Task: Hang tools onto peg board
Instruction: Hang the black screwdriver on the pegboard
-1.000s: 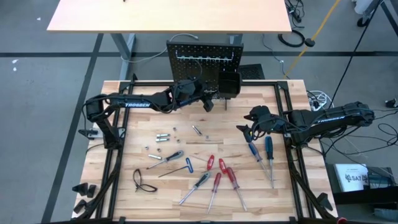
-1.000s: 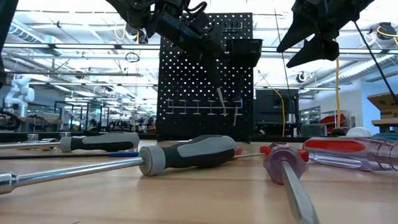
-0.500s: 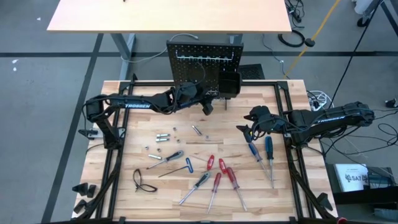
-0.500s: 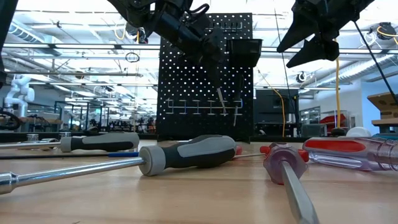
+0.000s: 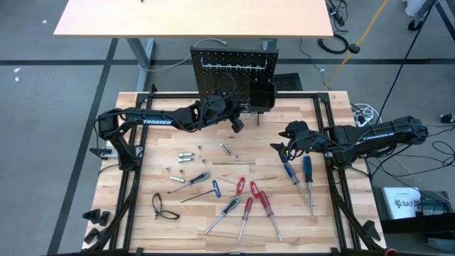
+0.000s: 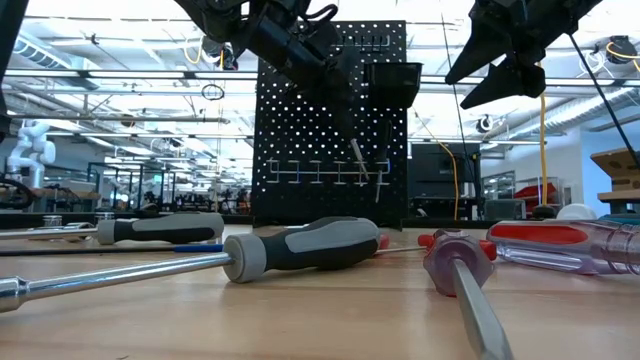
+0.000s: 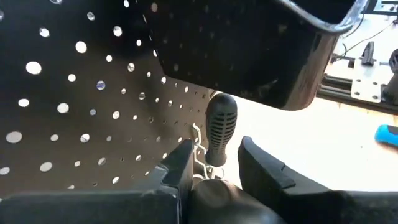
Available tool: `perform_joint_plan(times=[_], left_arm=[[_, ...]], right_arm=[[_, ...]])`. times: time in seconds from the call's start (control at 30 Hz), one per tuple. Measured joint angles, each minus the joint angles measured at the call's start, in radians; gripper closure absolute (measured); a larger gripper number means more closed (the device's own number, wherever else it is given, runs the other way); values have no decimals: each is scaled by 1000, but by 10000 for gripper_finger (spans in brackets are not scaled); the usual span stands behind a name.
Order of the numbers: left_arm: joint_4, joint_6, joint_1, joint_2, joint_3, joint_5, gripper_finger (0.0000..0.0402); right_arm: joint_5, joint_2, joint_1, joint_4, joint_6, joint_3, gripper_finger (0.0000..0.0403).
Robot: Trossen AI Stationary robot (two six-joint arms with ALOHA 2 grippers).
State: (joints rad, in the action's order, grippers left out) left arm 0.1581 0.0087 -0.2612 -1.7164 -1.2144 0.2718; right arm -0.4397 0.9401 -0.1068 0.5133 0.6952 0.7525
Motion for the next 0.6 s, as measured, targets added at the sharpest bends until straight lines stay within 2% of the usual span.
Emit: perform_joint_plan(times=[0.13, 0.33, 0.47, 0.6], left_arm=[[-47, -1, 0, 10, -27, 16, 297], [-266, -3, -9, 10, -199, 17, 297], [-405, -48, -32, 6, -293, -38, 297], [-461, -90, -54, 5, -314, -77, 297]], right_arm=[[0, 0, 0, 0, 0, 0, 92], [0, 0, 0, 1, 0, 0, 92], [0, 0, 0, 0, 0, 0, 92], [-1, 0, 0, 0, -4, 0, 92]])
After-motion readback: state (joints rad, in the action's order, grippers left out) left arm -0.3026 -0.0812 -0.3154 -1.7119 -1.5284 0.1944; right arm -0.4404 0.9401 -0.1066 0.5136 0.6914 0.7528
